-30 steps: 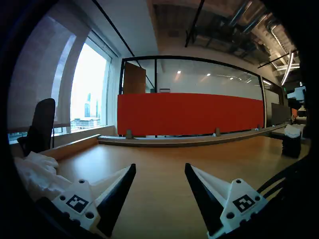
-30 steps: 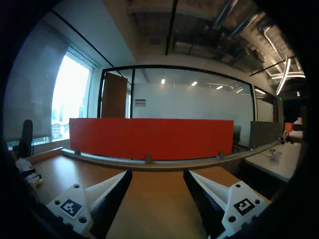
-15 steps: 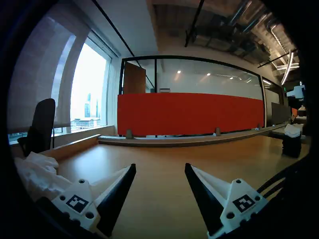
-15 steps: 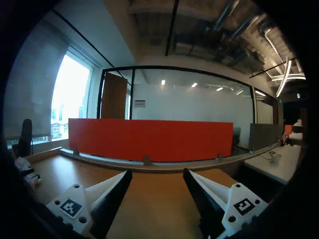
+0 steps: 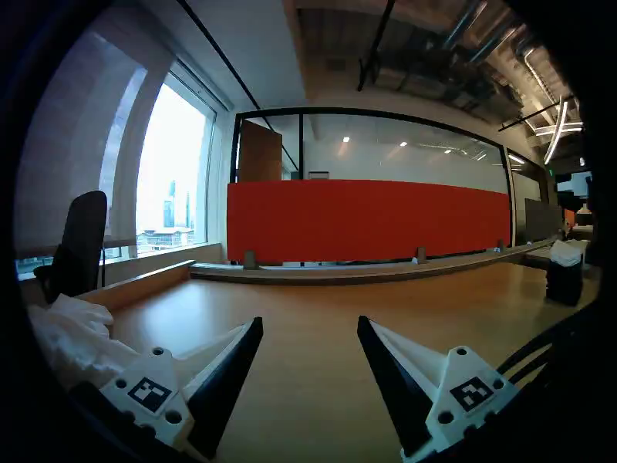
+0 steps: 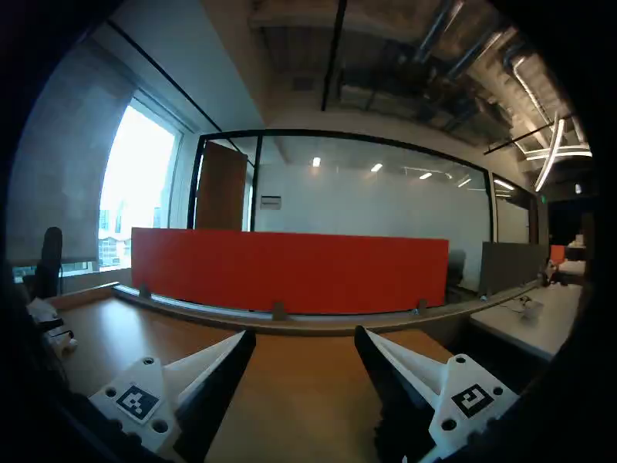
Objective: Fold towel
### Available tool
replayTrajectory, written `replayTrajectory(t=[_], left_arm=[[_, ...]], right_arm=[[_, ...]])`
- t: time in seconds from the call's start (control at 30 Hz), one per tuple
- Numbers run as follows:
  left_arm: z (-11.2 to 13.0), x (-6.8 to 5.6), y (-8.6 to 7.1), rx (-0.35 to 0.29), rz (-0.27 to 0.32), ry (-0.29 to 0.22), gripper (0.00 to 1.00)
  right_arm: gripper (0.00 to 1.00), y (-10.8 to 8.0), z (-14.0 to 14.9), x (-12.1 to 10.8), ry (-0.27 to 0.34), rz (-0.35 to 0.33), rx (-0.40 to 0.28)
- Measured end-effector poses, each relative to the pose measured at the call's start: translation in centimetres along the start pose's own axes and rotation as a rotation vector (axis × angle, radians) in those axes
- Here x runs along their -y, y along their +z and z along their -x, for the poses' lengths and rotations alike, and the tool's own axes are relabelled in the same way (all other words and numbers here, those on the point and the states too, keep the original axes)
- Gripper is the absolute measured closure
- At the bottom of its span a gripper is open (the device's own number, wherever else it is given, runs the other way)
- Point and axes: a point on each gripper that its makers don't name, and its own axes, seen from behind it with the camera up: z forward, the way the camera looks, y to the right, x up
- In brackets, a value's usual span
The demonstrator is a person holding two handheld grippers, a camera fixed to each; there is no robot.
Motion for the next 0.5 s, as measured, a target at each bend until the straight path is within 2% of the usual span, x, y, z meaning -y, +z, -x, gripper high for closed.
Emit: replayTrajectory(t=[0.5], left_arm=[[0.0,-0.2,0.0,0.000,0.000,0.000,0.09]], right_arm=[[0.01,0.0,6.5,-0.8,0.053,0.003,-0.028]])
